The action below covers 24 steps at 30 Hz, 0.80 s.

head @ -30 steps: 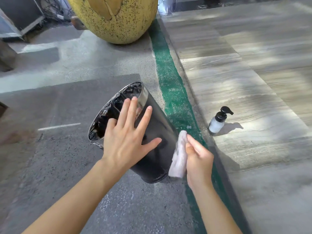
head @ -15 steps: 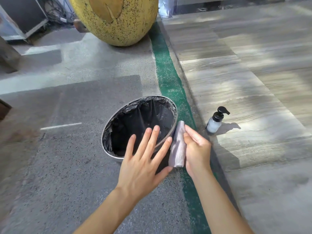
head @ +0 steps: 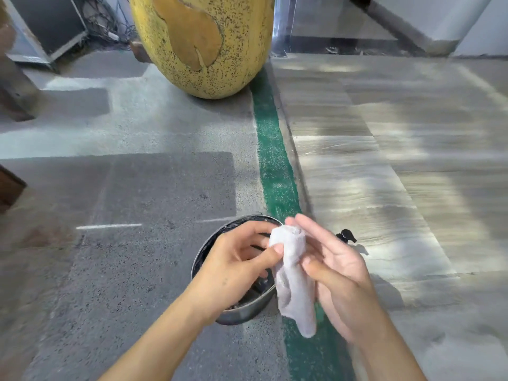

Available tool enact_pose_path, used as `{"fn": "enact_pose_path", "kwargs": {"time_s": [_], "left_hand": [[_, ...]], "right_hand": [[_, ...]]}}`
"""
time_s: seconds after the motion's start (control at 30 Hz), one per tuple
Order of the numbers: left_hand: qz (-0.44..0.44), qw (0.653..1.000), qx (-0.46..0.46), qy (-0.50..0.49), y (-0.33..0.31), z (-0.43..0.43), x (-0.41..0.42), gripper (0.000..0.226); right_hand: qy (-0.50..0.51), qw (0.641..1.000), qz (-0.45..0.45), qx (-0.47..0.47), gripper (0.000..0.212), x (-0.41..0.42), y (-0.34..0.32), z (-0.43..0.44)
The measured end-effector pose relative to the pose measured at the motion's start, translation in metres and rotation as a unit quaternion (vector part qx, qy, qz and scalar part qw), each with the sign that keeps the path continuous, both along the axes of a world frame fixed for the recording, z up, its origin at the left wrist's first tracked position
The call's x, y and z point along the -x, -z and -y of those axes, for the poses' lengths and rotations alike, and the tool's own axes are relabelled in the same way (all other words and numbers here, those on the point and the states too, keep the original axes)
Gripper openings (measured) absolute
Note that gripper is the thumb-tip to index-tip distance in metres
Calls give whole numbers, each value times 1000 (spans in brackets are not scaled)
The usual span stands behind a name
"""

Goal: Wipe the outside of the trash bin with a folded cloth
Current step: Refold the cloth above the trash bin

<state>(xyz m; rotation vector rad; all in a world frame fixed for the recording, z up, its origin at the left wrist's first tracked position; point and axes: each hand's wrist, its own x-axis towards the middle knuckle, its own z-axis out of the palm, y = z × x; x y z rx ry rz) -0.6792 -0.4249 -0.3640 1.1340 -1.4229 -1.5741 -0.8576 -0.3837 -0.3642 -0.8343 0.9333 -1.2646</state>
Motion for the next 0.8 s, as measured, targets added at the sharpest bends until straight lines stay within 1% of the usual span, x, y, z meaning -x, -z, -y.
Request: {"fn": "enact_pose_path", "kwargs": {"time_s": [0.07,0.13,0.2,0.27,0.3,0.37,0.43,0.5,0.57,0.6,0.7,0.8], "left_hand": [[-14,999,17,-41,-44,4,-15,15],[7,996,48,-72,-90,4,-34,17],[54,990,81,-102,-135,-2,-61,18],[80,980,103,-152,-181,-10,-97,17],[71,976,103,-179,-204,-15,-118,17],[65,970,103,-209,-250,-26,-159,17],[114,963,127,-209,-294,-42,-199,18],[168,953,147,-204,-335,-60,-237,20],[193,946,142,-218,-373,-84,-282,18],[203,943,130,-229,-390,-97,-304,17],[238,925,82,-285,-431,-140,-369,24],[286,894,29,-344,-463,-196,-434,21]], "right_hand": [[-97,989,-109,19,60,-7,-52,9],[-168,968,-183,25,62,-24,-107,21],[-177,952,-248,33,59,-51,-158,30],[-160,929,-329,56,49,-81,-206,36],[-156,909,-378,78,42,-95,-228,38],[-141,850,-488,141,26,-120,-270,41],[-152,791,-554,209,21,-147,-310,47],[-224,747,-568,263,22,-182,-353,53],[-311,709,-567,282,23,-225,-398,58],[-347,690,-570,282,23,-249,-420,59],[-439,629,-580,275,26,-329,-472,55],[-537,578,-534,303,22,-424,-508,36]]}}
